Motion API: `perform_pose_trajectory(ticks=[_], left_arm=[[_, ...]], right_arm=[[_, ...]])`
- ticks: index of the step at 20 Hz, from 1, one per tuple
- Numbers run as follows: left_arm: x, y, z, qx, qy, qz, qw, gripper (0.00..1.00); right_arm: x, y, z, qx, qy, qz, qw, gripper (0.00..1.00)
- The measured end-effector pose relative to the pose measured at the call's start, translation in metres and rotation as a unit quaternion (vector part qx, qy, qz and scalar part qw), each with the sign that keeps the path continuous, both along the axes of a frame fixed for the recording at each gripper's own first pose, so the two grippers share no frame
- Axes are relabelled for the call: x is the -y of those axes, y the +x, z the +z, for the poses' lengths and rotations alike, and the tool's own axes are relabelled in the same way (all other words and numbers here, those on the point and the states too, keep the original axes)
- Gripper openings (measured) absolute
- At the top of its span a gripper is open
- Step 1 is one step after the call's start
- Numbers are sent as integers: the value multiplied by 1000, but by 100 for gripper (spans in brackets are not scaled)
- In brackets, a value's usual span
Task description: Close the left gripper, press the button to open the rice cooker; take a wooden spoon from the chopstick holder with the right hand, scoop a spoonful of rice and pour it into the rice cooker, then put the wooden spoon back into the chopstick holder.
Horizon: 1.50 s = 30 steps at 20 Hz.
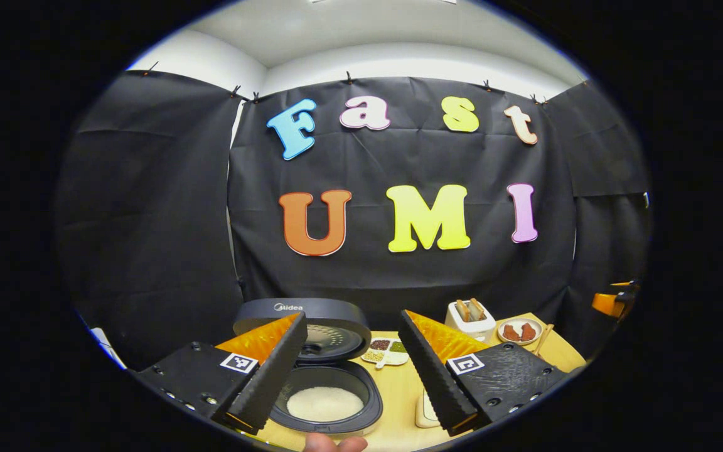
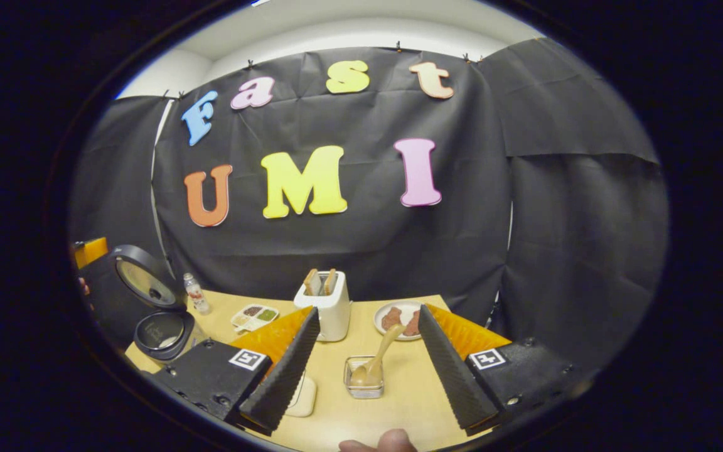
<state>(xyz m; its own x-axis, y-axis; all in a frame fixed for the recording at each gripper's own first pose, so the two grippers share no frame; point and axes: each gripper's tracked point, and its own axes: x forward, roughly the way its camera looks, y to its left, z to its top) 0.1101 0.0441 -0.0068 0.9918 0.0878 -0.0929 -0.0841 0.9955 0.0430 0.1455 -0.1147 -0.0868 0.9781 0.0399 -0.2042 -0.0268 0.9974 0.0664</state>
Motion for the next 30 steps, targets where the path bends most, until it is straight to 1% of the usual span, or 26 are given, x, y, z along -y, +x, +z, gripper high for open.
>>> perform_pose_trajectory(ticks=[3,5,10,11,12,14,15,16,17,18,19,20,21,22,23,24,25,26,27,28,29,30], left_arm=[[17,8,-3,-6,-13,-3,1000,95],[35,17,-12,-22,-23,-16,999,95],[72,55,-19,-22,-29,-27,999,95],[78,66,-22,-23,-29,-26,999,95],[82,76,-24,-24,-27,-22,999,94],[83,91,-29,-29,-23,-3,999,95],[85,97,-33,-31,-25,7,999,95],[86,101,-35,-35,-27,15,999,95],[88,105,-40,-41,-29,23,998,95],[89,107,-45,-48,-31,29,998,95],[92,109,-51,-56,-32,32,997,95],[94,111,-56,-63,-29,32,997,95],[96,113,-59,-68,-26,31,997,95],[97,114,-62,-73,-28,29,997,95],[101,115,-62,-76,-29,25,996,95],[102,116,-62,-76,-28,21,996,95],[102,116,-62,-74,-27,18,997,95],[101,116,-61,-72,-27,16,997,95],[99,114,-59,-68,-27,13,997,95],[97,112,-56,-65,-27,10,997,95],[94,108,-54,-62,-28,7,998,95],[90,103,-51,-58,-27,6,998,95]], right_arm=[[3,26,-31,-30,10,20,999,100],[5,45,-50,-45,18,27,998,100],[22,95,-112,-109,59,25,992,100],[23,105,-124,-120,67,26,990,91],[24,114,-136,-131,76,28,988,100],[22,134,-159,-152,92,36,983,99],[20,141,-167,-159,99,43,981,85],[19,146,-178,-170,102,50,979,83],[17,151,-186,-181,107,61,976,75],[15,153,-192,-187,112,69,974,84],[13,155,-192,-189,117,78,972,69],[11,159,-196,-193,122,86,970,65],[9,162,-197,-196,127,92,968,55],[9,163,-200,-198,129,92,967,63],[11,165,-199,-198,128,89,968,41],[12,165,-198,-197,127,85,968,36],[13,165,-196,-195,126,80,969,25],[14,162,-193,-193,124,76,970,33],[13,159,-189,-193,126,76,970,23],[11,154,-188,-197,126,73,970,23],[9,148,-184,-199,131,70,969,20],[9,144,-182,-200,131,60,969,19]])
